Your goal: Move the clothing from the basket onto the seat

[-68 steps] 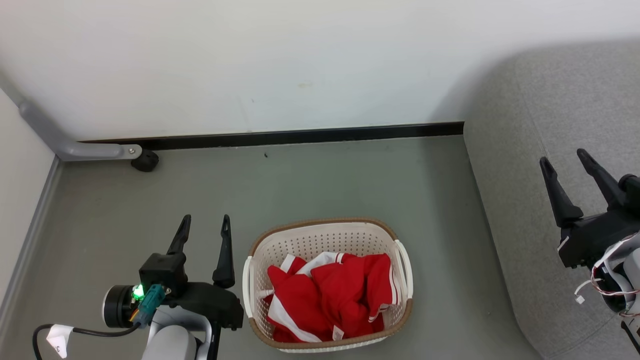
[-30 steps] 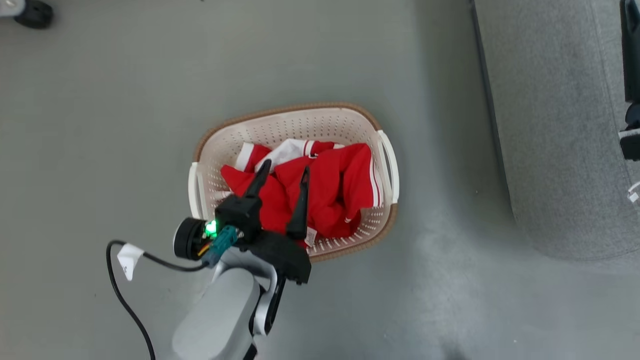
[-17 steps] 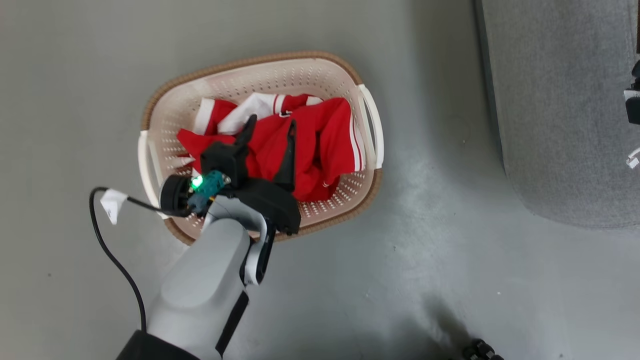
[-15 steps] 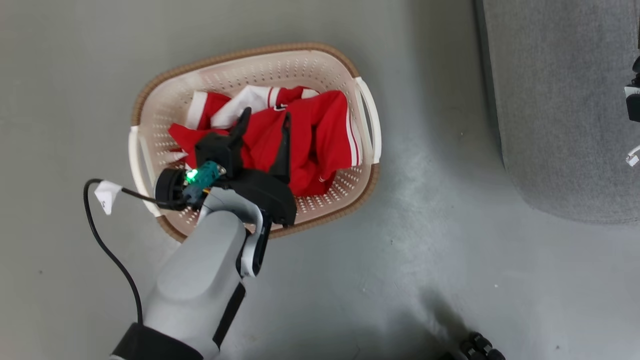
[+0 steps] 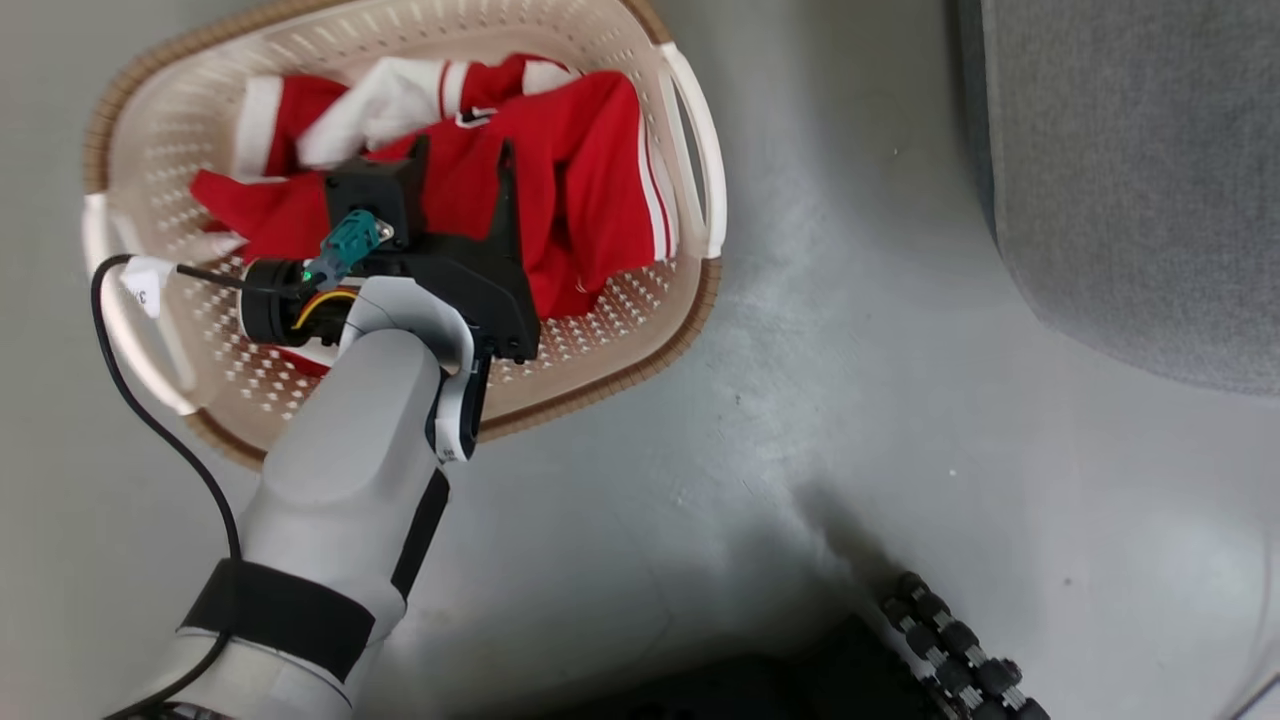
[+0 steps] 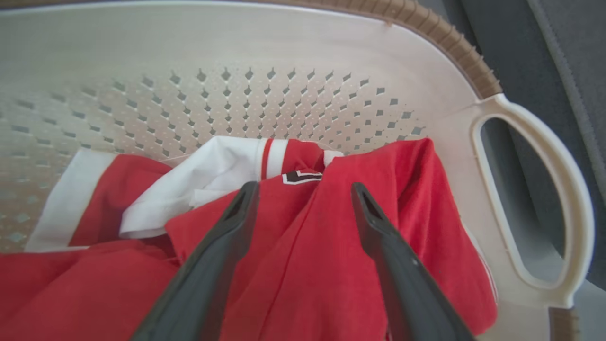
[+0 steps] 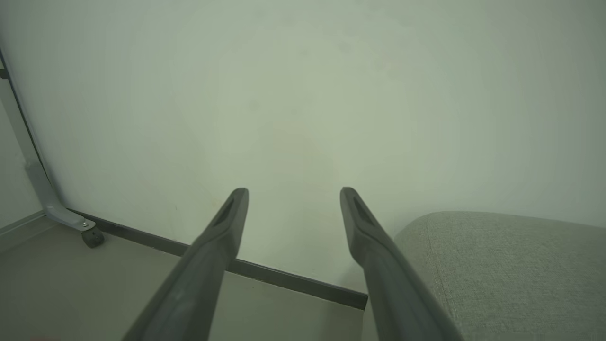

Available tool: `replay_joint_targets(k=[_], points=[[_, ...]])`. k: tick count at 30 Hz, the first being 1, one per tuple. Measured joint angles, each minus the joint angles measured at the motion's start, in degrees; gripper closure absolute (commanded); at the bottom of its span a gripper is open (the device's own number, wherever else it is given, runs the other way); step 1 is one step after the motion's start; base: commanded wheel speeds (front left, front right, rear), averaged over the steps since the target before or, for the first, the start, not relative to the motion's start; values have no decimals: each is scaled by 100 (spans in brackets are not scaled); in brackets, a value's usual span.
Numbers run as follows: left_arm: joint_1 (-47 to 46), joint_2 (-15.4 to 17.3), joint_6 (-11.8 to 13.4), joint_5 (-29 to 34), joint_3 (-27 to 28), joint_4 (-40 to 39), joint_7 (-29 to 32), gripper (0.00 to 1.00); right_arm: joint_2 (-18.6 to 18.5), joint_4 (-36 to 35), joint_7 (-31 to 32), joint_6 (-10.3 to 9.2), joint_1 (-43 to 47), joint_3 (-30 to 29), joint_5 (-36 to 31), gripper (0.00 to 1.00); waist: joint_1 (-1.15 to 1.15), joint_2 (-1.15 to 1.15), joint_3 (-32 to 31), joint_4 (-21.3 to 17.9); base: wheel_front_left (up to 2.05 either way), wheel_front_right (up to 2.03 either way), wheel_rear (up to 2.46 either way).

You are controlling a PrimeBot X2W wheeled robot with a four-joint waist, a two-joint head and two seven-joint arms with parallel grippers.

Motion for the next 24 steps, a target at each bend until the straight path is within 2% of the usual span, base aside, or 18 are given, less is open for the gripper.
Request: replay_joint_targets(k=[9, 24], points=[[-331, 11, 4, -7, -114, 435, 245, 0, 83, -52, 0, 0, -115, 62, 188, 0, 0, 0, 467, -304, 0, 0, 0], [-969, 19, 4, 123, -157, 1388, 506, 0, 252, -37, 0, 0, -117, 171, 243, 0, -1, 0, 782, -705, 0, 0, 0]])
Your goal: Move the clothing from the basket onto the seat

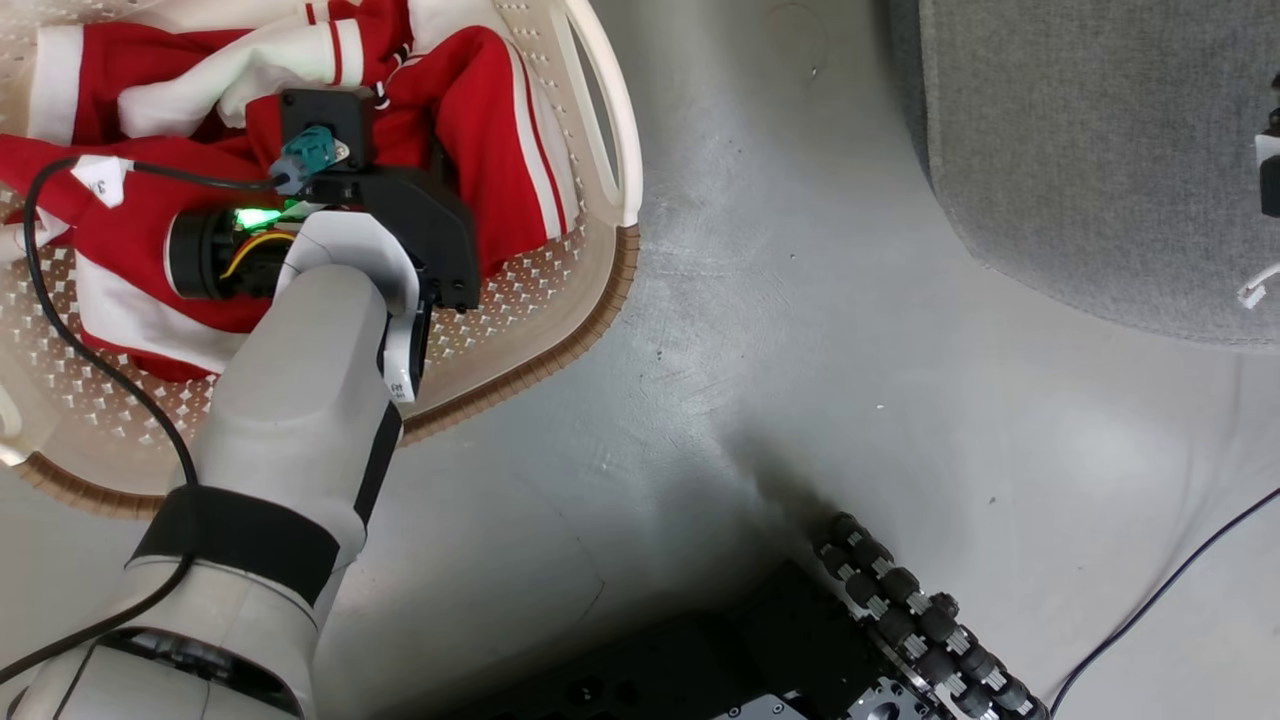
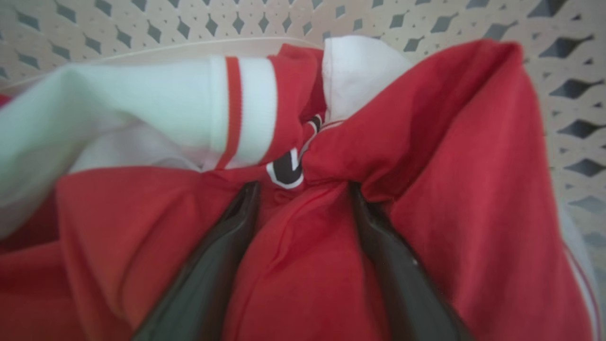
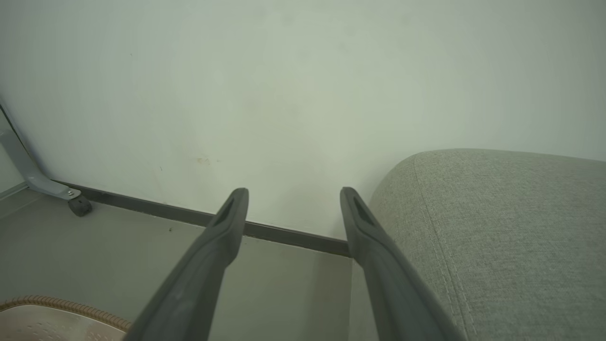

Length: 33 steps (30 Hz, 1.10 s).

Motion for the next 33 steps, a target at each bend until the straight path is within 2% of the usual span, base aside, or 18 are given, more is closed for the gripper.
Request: replay_joint_targets(k=[1, 2, 3, 4, 11, 17, 33], points=[[-24, 0, 0, 5, 1, 47, 0, 0, 13, 2, 0, 0, -1, 13, 0, 0, 0, 0, 4, -10, 0, 0, 0], [-34, 0, 0, 5, 3, 82, 0, 10, 23, 7, 0, 0, -1, 25, 0, 0, 0, -1, 7, -19, 0, 0, 0], [-38, -1, 0, 5, 0, 116, -2, 57, 29, 21, 0, 0, -1, 37, 0, 0, 0, 0, 5, -25, 0, 0, 0], [-37, 1, 0, 5, -16, 136, -2, 100, 30, 57, 0, 0, -1, 48, 0, 0, 0, -1, -4, -28, 0, 0, 0], [36, 2, 1, -41, -123, 141, -108, 100, 26, 326, 0, 0, -3, 96, 0, 0, 0, -1, -175, -4, 0, 0, 0], [381, 13, 1, -215, -355, -186, -335, 100, -54, 632, 0, 0, -3, 131, 0, 0, 0, -1, -438, 62, 0, 0, 0], [1263, 10, 1, -1177, -910, -1161, -833, 100, -307, 1464, 1, 0, 504, 247, -1, 0, 0, -1, -1499, 558, 0, 0, 0]])
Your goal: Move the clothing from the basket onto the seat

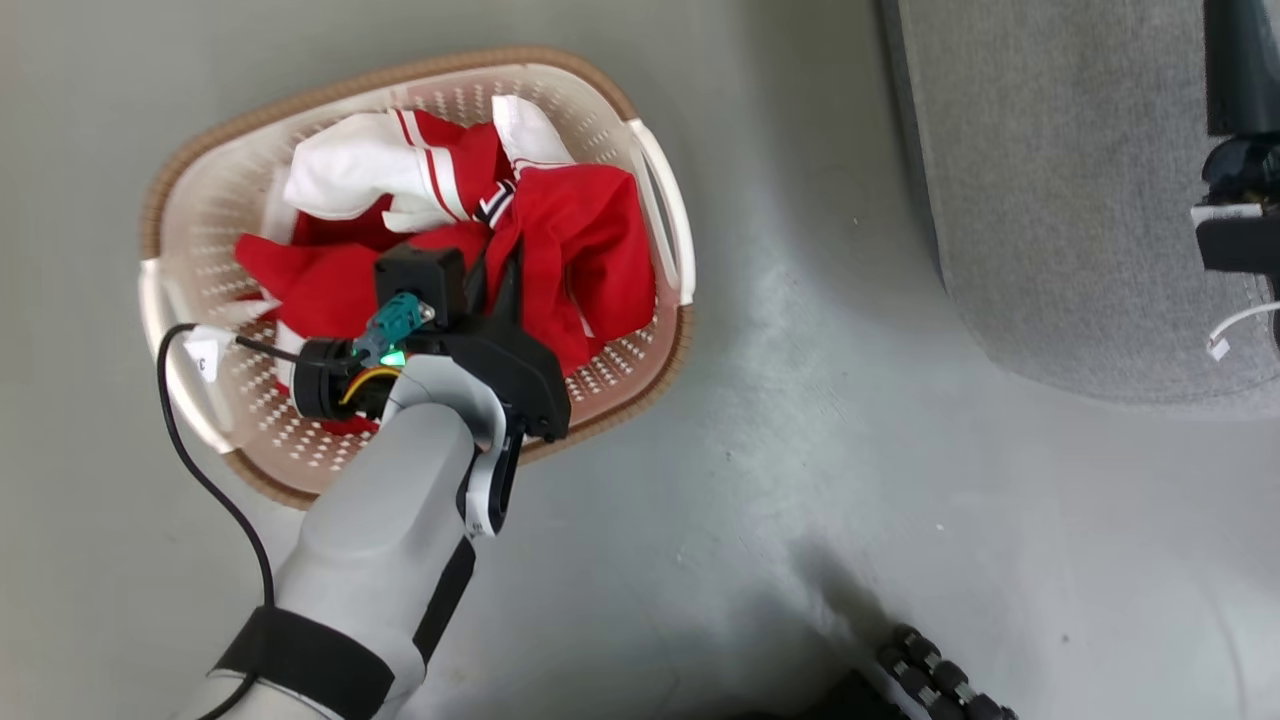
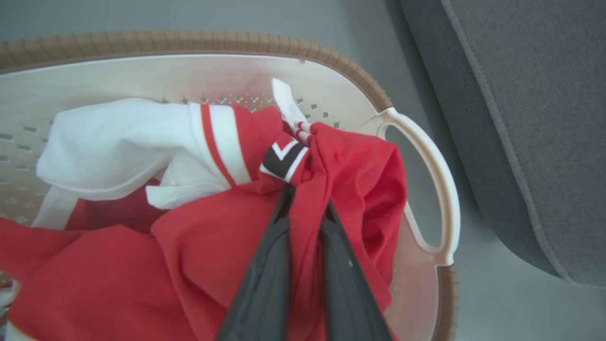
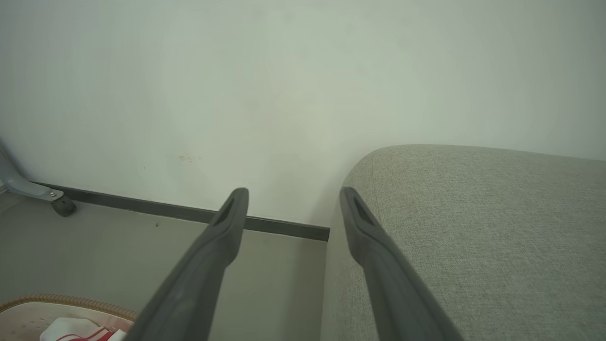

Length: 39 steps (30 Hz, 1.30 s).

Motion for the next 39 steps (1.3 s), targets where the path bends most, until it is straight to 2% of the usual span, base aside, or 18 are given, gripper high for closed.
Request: replay_joint_targets(k=[11, 24, 39], points=[[376, -12, 0, -248, -193, -264, -36, 100, -8, 447, 1, 1, 582, 30, -16, 0, 0, 0, -869, 486, 0, 0, 0], [880, -32, 0, -258, 93, -666, -36, 100, 172, 873, 1, 1, 1238, 64, -107, 0, 0, 0, -1962, 1000, 0, 0, 0], [1404, -37, 0, 461, 559, -1213, -36, 100, 597, 1491, 2, 0, 2085, 90, -420, 0, 0, -1, -3205, 1487, 0, 0, 0]])
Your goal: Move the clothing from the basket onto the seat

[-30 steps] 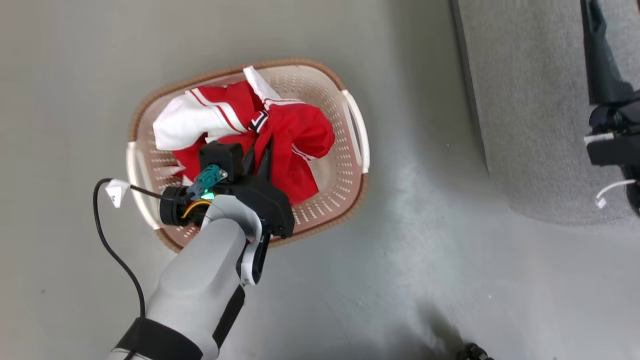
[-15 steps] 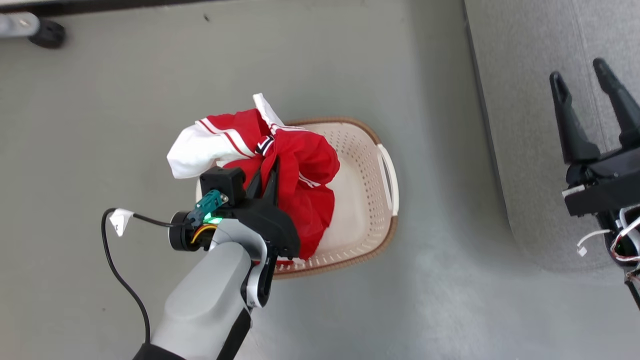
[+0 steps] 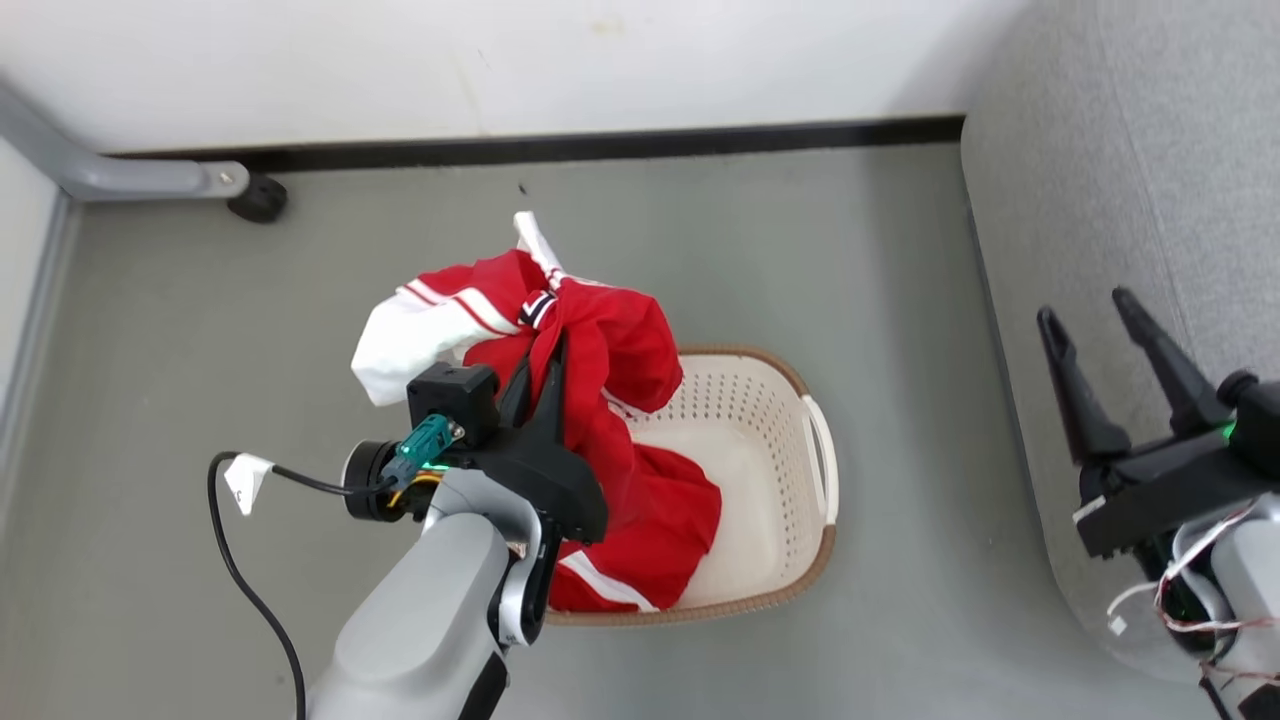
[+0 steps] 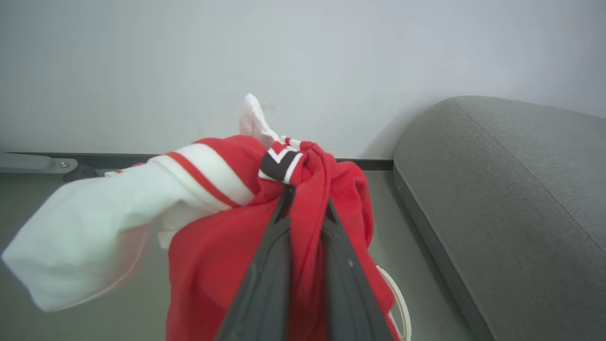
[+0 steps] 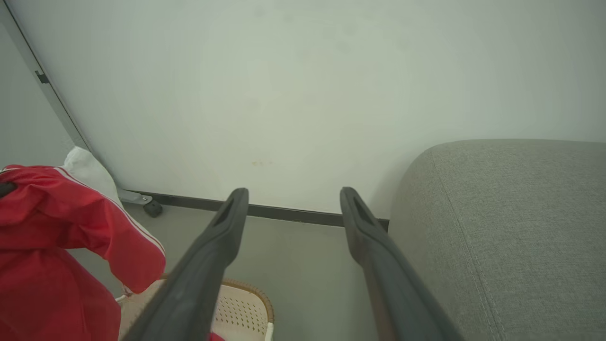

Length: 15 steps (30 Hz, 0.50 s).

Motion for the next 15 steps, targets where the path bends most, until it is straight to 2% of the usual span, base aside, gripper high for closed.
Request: replay_joint_targets(k=[8, 15], points=[[69, 252, 0, 398, 123, -838, 0, 100, 215, 156, 0, -1, 323, 1, -62, 0, 0, 0, -494, 190, 0, 0, 0], [68, 441, -2, 790, 193, -1650, 0, 100, 305, 256, 0, -1, 336, -25, -136, 0, 1, 0, -677, 270, 0, 0, 0]])
